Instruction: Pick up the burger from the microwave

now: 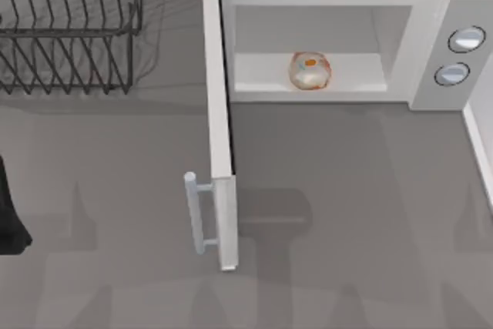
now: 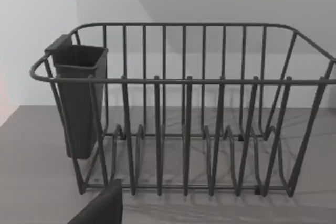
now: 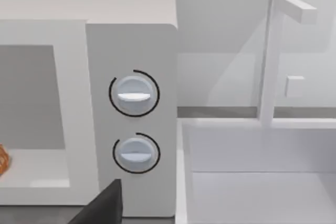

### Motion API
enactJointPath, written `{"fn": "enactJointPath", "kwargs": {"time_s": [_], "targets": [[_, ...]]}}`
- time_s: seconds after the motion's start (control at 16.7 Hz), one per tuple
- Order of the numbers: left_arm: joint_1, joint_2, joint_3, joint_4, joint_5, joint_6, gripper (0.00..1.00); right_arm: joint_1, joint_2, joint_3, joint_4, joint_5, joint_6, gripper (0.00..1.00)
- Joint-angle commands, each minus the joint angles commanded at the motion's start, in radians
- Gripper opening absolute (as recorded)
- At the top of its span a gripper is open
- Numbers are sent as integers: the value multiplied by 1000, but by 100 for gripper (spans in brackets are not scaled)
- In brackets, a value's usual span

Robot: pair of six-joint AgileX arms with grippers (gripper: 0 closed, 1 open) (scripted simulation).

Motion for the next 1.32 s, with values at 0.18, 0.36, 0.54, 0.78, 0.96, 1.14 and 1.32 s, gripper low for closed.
{"fn": "enactJointPath", "kwargs": {"time_s": [0.18, 0.36, 0.54, 0.78, 0.96, 1.14, 1.32], "targets": [[0, 0, 0, 0, 0, 0, 100, 0, 0, 0, 0, 0, 0, 100], [0, 0, 0, 0, 0, 0, 100, 17, 60, 37, 26, 17, 7, 100], [0, 0, 0, 0, 0, 0, 100, 59, 215, 125, 88, 58, 25, 100], [0, 0, 0, 0, 0, 0, 100, 143, 557, 303, 213, 142, 60, 100], [0, 0, 0, 0, 0, 0, 100, 219, 884, 464, 326, 217, 91, 100], [0, 0, 0, 0, 0, 0, 100, 300, 1241, 635, 445, 297, 125, 100], [0, 0, 0, 0, 0, 0, 100, 379, 1600, 803, 563, 375, 158, 100]]}}
